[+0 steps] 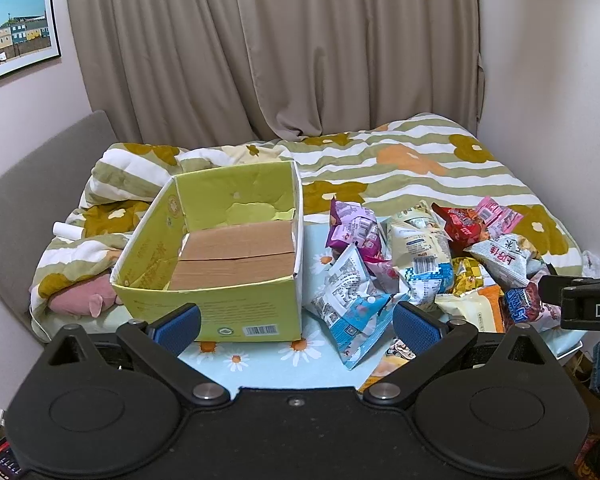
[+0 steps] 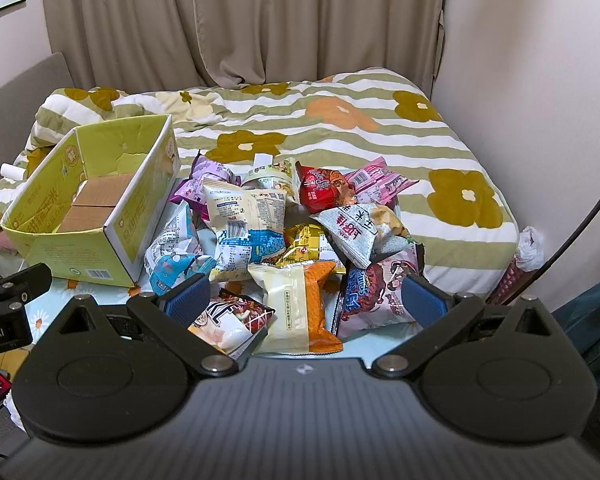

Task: Organize snacks

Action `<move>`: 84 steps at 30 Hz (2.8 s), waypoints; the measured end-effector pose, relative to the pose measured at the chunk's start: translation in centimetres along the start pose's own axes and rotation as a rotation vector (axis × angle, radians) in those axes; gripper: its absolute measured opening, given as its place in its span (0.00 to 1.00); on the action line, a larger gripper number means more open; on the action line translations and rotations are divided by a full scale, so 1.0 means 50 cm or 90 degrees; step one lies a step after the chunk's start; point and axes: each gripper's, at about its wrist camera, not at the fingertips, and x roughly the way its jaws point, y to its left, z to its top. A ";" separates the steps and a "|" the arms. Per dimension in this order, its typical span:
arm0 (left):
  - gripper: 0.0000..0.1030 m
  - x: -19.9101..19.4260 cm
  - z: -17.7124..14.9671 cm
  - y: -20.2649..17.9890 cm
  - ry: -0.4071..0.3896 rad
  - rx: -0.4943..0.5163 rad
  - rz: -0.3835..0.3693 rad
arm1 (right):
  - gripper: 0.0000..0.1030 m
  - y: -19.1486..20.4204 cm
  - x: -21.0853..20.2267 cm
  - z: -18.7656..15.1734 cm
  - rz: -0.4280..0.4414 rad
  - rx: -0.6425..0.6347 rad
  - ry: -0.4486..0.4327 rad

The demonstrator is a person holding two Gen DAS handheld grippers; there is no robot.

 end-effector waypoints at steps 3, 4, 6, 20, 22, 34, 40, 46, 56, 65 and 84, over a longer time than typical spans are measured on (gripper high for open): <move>1.00 0.004 0.002 -0.006 0.000 0.000 -0.001 | 1.00 0.000 0.001 0.001 0.000 0.000 0.000; 1.00 0.005 0.002 -0.007 0.000 0.000 -0.001 | 1.00 -0.001 0.001 0.000 0.001 0.000 0.000; 1.00 0.008 0.002 -0.009 0.001 0.000 -0.002 | 1.00 -0.001 0.002 0.000 0.001 0.000 0.000; 1.00 0.013 0.004 -0.012 0.005 0.001 -0.005 | 1.00 -0.002 0.006 0.001 0.001 0.001 0.001; 1.00 0.014 0.006 -0.010 0.005 0.001 -0.006 | 1.00 -0.002 0.006 0.001 0.001 0.002 0.001; 1.00 0.029 0.017 -0.015 0.012 0.010 -0.017 | 1.00 -0.005 0.017 0.008 -0.002 0.005 0.006; 1.00 0.063 0.023 -0.024 0.037 0.028 -0.059 | 1.00 -0.027 0.035 0.003 -0.006 0.024 0.021; 1.00 0.132 -0.004 -0.051 0.081 0.067 -0.142 | 1.00 -0.050 0.079 -0.016 -0.039 0.032 0.033; 1.00 0.234 -0.039 -0.143 0.139 0.116 -0.183 | 1.00 -0.151 0.191 -0.040 -0.040 0.038 0.063; 1.00 0.324 -0.074 -0.239 0.194 0.176 -0.192 | 1.00 -0.208 0.297 -0.051 -0.001 0.048 0.106; 0.71 0.432 -0.118 -0.247 0.296 0.165 -0.188 | 1.00 -0.184 0.421 -0.055 0.038 0.010 0.161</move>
